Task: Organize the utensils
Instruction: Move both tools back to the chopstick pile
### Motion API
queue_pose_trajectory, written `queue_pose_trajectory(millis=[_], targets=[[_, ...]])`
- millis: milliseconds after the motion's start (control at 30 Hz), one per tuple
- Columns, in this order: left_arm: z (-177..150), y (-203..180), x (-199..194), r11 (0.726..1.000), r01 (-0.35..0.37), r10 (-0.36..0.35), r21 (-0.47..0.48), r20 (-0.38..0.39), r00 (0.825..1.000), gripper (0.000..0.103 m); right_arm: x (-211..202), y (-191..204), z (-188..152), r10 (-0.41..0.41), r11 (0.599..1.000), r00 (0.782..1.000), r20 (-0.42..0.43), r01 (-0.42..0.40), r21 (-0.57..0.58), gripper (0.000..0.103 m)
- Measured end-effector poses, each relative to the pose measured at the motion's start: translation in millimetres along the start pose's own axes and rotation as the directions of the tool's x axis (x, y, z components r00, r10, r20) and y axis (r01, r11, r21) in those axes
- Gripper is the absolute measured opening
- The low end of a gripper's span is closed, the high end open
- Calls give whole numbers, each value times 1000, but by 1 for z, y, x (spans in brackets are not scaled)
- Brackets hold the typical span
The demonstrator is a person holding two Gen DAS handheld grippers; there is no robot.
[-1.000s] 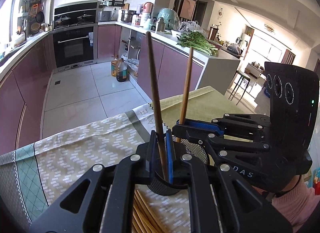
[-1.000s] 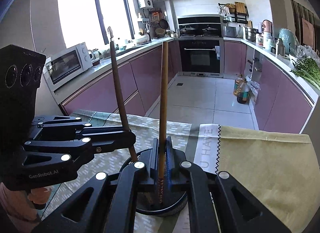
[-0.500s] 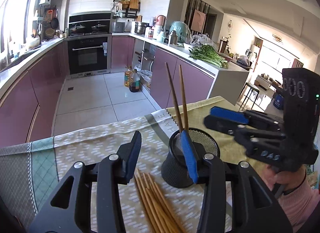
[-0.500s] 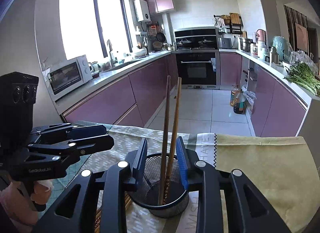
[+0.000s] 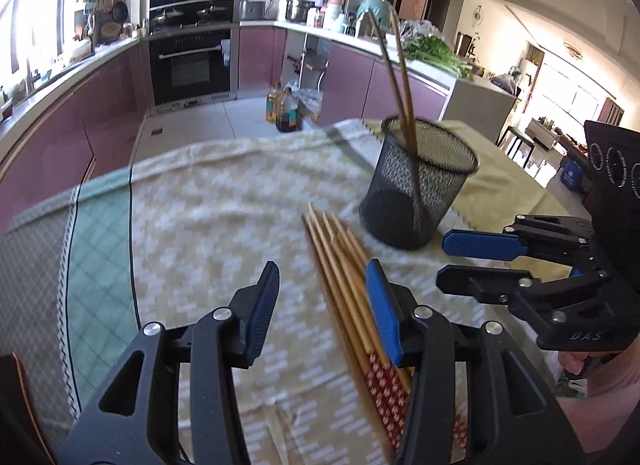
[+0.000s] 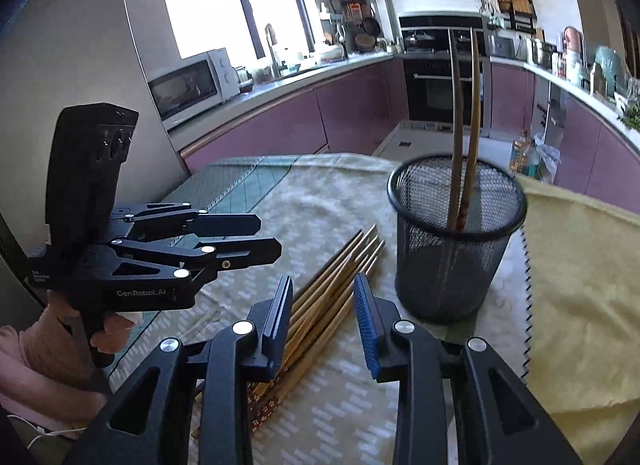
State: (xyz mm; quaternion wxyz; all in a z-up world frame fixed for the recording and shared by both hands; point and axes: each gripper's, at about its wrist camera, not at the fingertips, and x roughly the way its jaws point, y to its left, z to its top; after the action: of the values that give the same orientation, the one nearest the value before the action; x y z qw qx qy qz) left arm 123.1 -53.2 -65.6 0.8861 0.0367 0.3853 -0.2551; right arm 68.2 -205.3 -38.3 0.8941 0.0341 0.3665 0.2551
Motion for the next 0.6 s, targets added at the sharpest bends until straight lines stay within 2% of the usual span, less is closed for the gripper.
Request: queue_pose_trajectory(millis=[167, 267, 600], targets=[[-24, 2, 12, 1000, -2, 2, 1, -59, 998, 45, 16, 7, -15, 16, 1000, 998, -54, -15, 19, 29], [-30, 0, 16, 1000, -5, 6, 6, -80, 997, 45, 22, 14, -19, -3, 1000, 997, -72, 4, 12, 29], [-38, -3, 22, 1000, 20, -20, 0, -104, 994, 39, 25, 1, -23, -29, 998, 995, -97, 35, 56, 29]])
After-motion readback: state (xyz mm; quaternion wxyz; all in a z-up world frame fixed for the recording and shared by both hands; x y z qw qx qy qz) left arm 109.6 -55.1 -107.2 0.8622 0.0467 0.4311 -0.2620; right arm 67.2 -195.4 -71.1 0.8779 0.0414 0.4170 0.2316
